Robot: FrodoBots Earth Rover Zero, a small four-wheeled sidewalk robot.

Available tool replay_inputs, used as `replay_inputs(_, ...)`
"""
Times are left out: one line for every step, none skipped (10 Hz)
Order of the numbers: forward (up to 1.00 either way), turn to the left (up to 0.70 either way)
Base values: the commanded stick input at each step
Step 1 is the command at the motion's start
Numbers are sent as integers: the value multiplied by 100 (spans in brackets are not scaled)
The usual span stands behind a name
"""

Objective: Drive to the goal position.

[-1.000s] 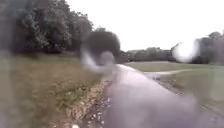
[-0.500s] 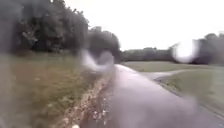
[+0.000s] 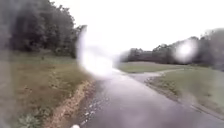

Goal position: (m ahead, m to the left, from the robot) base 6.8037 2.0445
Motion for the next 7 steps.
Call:
replay_inputs(85, 0)
replay_inputs(85, 0)
replay_inputs(85, 0)
replay_inputs(85, 0)
replay_inputs(85, 0)
replay_inputs(85, 0)
replay_inputs(85, 0)
